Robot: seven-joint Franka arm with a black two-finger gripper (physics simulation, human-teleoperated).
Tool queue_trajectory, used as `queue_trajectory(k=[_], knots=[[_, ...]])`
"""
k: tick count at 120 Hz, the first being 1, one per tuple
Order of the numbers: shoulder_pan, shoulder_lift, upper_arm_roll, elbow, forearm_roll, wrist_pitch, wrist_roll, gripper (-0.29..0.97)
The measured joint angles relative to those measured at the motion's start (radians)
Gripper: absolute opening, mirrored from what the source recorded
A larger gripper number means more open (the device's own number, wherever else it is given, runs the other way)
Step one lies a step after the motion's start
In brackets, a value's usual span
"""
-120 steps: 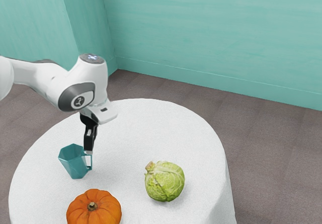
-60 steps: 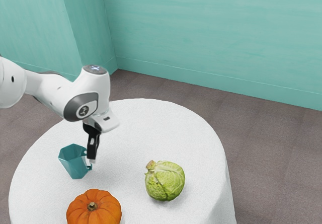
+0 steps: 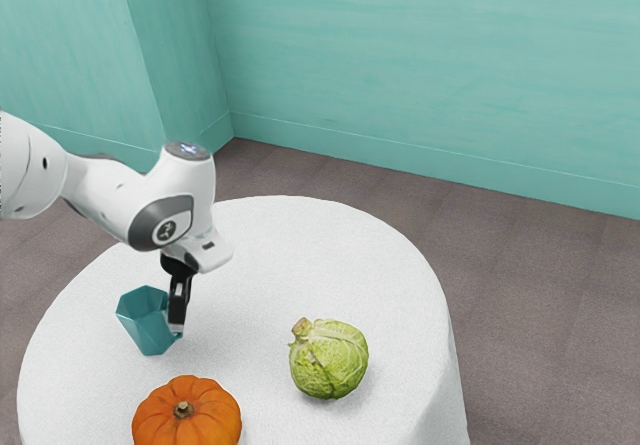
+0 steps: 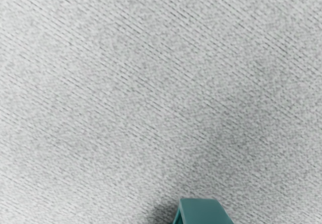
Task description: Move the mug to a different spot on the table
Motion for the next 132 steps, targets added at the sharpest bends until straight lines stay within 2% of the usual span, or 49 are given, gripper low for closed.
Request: queue_trajectory(k=[56,105,132], knots=[[0.012,0.029,0.0,0.0,-0.006,0.019,-0.001,0.65],[0.007,0.03,0.0,0.004,-0.008,0.021,-0.005,0.2],[0.003,0.03,0.0,0.005,-0.004,0.021,-0.008,0.07]])
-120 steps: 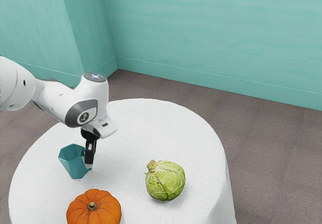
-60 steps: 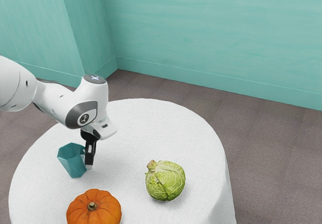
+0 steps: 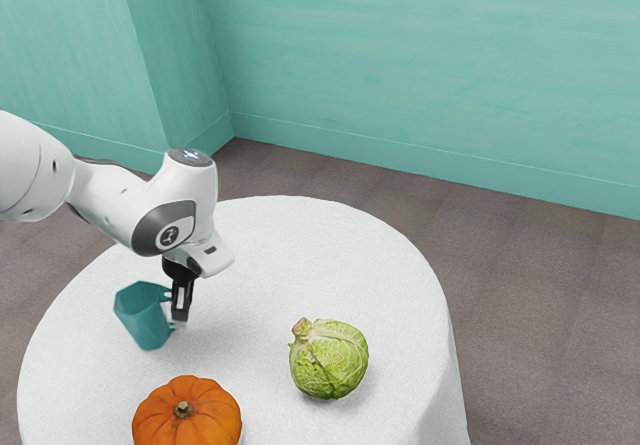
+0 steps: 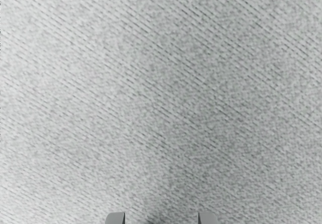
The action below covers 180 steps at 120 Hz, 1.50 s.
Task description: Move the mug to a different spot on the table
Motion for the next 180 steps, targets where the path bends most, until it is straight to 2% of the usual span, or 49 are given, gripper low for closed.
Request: queue_trajectory(k=[23,64,118,147,180], knots=[[-0.005,0.0,0.0,0.017,0.019,-0.008,-0.004,0.05],[-0.046,0.001,-0.003,0.142,0.092,-0.088,-0.012,-0.03],[-0.16,0.18,-0.015,0.36,0.181,-0.229,-0.026,-0.05],[-0.213,0.245,-0.017,0.448,0.18,-0.298,-0.028,-0.04],[-0.226,0.299,-0.017,0.477,0.176,-0.316,-0.029,-0.06]])
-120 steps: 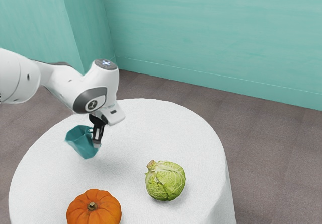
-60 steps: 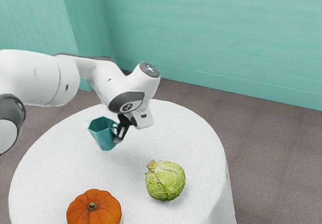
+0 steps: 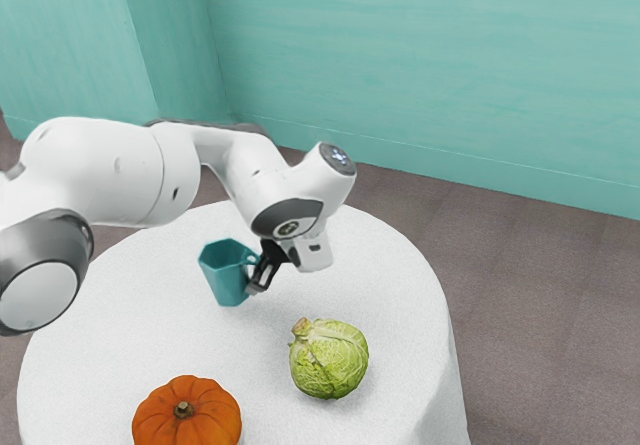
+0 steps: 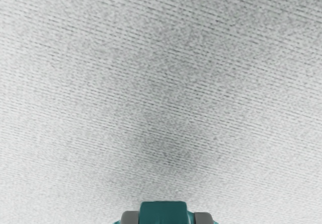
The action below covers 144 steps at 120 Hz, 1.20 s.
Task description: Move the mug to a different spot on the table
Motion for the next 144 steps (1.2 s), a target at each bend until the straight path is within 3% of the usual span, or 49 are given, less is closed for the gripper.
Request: queue_trajectory(k=[84,110,144], knots=[[-0.006,0.057,0.0,0.018,-0.02,0.035,-0.006,-0.09],[-0.004,0.065,-0.001,0.017,-0.042,0.049,-0.002,0.04],[-0.002,0.067,-0.001,0.017,-0.07,0.06,0.008,0.41]])
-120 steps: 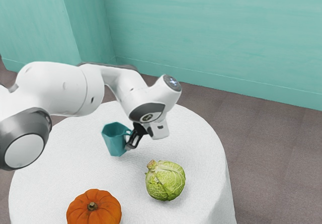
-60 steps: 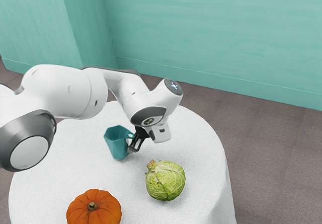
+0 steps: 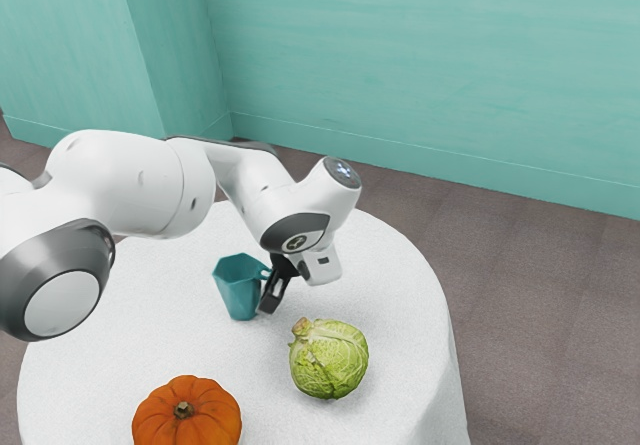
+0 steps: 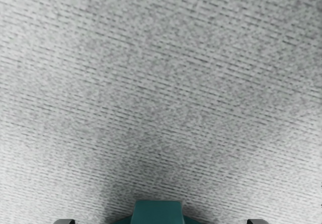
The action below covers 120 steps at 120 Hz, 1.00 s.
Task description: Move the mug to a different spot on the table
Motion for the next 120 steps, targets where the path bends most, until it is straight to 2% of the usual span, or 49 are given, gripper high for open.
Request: queue_trajectory(k=[20,48,62,77,95,100,108,120], knots=[[0.008,-0.003,0.0,0.0,-0.053,0.024,0.006,0.54],[0.005,-0.023,-0.011,0.047,-0.124,0.072,0.013,0.62],[0.007,-0.08,-0.013,0.083,-0.135,0.076,0.016,0.65],[0.028,-0.212,-0.012,0.09,-0.16,0.075,0.016,0.66],[0.12,-0.367,-0.001,0.142,-0.238,0.012,-0.061,0.67],[0.154,-0.391,0.001,0.168,-0.253,-0.031,-0.107,0.67],[0.221,-0.413,-0.005,0.208,-0.315,-0.107,-0.191,0.67],[0.37,-0.414,-0.117,0.225,-0.375,-0.181,-0.281,0.68]])
